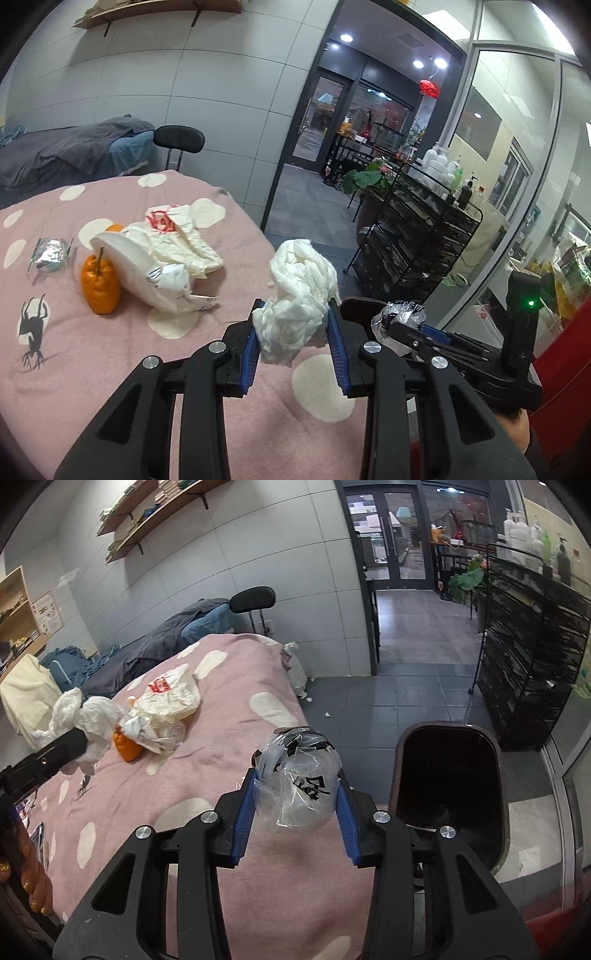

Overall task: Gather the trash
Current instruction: 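Carry the plastic bag and tissue with both tools over the brown bin, then open the right tool to drop the bag while the left tool drops the tissue into the bin, then move both open tools back over the table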

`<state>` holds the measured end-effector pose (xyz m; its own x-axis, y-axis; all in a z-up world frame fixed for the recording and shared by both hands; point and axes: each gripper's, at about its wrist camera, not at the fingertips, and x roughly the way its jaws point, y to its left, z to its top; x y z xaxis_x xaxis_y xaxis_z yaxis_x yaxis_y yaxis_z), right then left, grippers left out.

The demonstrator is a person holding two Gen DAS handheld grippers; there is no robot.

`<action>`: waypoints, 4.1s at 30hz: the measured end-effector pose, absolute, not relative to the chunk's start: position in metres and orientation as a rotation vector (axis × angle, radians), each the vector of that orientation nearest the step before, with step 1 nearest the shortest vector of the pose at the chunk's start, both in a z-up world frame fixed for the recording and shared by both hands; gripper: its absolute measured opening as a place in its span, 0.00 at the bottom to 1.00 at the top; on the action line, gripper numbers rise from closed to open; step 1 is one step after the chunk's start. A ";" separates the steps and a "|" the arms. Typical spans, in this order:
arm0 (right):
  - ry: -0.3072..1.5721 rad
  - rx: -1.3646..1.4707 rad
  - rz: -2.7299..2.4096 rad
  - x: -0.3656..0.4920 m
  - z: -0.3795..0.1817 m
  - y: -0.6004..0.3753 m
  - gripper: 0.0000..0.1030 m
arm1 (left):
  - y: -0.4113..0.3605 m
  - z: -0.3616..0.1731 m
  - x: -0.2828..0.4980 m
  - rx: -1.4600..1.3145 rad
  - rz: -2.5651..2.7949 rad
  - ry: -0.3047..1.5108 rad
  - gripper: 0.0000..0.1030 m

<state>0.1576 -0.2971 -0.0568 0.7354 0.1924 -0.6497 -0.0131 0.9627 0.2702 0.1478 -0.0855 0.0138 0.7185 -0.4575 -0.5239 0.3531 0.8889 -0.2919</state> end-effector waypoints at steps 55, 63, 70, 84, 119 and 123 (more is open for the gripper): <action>0.948 0.377 -0.320 0.136 -0.197 -0.426 0.74 | -0.306 -0.055 0.207 0.022 -0.821 0.945 0.32; 0.925 0.411 -0.367 0.112 -0.191 -0.442 0.74 | -0.345 -0.087 0.215 0.116 -0.802 1.026 0.34; 0.934 0.441 -0.368 0.108 -0.197 -0.448 0.75 | -0.348 -0.096 0.214 0.157 -0.775 1.012 0.81; 0.926 0.408 -0.342 0.119 -0.188 -0.438 0.79 | -0.310 -0.059 0.199 0.056 -0.790 0.926 0.92; 0.778 0.022 0.307 0.206 -0.047 -0.195 0.81 | 0.022 -0.023 0.158 -0.148 -0.121 0.724 0.94; 0.773 -0.049 0.392 0.214 -0.038 -0.157 0.81 | 0.053 -0.027 0.155 -0.158 -0.055 0.737 0.94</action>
